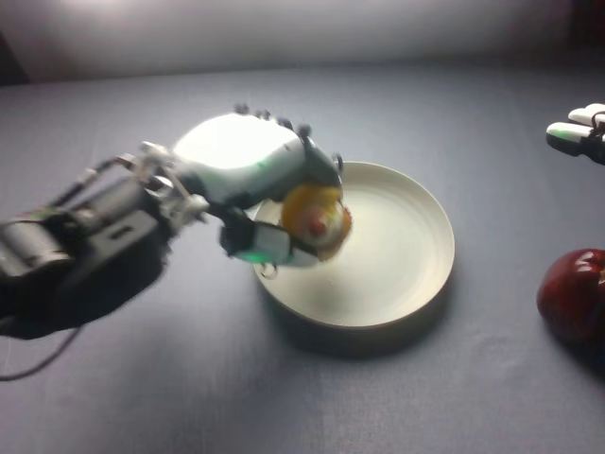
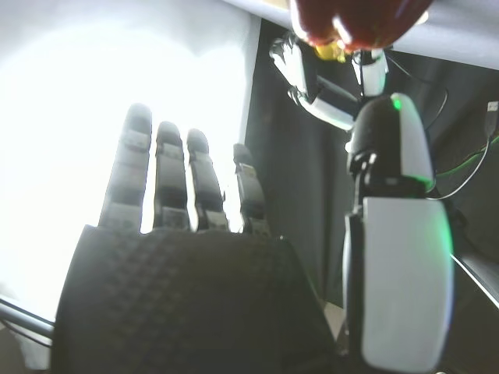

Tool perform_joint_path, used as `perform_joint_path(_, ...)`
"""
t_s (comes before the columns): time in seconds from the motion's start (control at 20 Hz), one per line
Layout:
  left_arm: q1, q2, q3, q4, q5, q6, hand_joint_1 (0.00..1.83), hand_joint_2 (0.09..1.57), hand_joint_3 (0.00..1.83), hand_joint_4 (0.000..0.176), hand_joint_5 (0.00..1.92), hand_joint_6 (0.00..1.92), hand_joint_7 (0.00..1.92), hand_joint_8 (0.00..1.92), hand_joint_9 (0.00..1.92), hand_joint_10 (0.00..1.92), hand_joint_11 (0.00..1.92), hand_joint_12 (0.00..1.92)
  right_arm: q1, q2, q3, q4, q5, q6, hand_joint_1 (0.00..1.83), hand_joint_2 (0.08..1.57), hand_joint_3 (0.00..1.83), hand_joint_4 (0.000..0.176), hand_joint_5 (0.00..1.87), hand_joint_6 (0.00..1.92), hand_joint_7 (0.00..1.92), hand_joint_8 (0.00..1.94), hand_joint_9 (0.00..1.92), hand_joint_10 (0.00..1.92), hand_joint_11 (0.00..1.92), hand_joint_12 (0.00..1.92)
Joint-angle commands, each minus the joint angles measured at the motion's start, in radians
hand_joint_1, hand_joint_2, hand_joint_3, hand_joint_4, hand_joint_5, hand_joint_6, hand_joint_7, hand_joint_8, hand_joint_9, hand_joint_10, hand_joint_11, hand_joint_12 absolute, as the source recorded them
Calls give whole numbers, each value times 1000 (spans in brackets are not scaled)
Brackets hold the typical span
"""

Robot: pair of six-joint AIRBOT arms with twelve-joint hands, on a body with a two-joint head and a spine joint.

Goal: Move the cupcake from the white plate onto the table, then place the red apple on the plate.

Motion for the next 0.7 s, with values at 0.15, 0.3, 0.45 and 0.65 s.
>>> perform_joint_path(0.15, 80, 200, -129, -18, -381, -6, 1255, 1078, 1, 0, 1126, 569, 1035, 1059, 1010, 648, 725, 1344, -2, 1, 1, 33, 119, 18, 818, 1061, 8, 115, 89, 14, 46, 7, 57, 11, 82, 49)
perform_joint_path(0.3, 197, 289, -190, -83, -405, 39, 1219, 1118, 2, 5, 1021, 836, 939, 1131, 948, 265, 389, 1159, -4, -1, 0, 33, 118, 23, 798, 1074, 8, 117, 99, 10, 62, 8, 64, 8, 91, 54)
perform_joint_path(0.45, 246, 279, -182, -115, -312, 59, 1272, 1094, 0, 0, 1155, 414, 976, 1230, 985, 761, 663, 1426, -9, -1, 1, 32, 114, 34, 829, 1059, 0, 107, 114, 12, 100, 17, 84, 13, 106, 63)
perform_joint_path(0.65, 295, 249, -163, -192, -233, 119, 1272, 1098, 4, 0, 1162, 338, 976, 1243, 814, 1163, 542, 1682, -16, 1, 0, -12, 98, 51, 817, 1017, 0, 150, 79, 0, 79, 1, 71, 2, 44, 44)
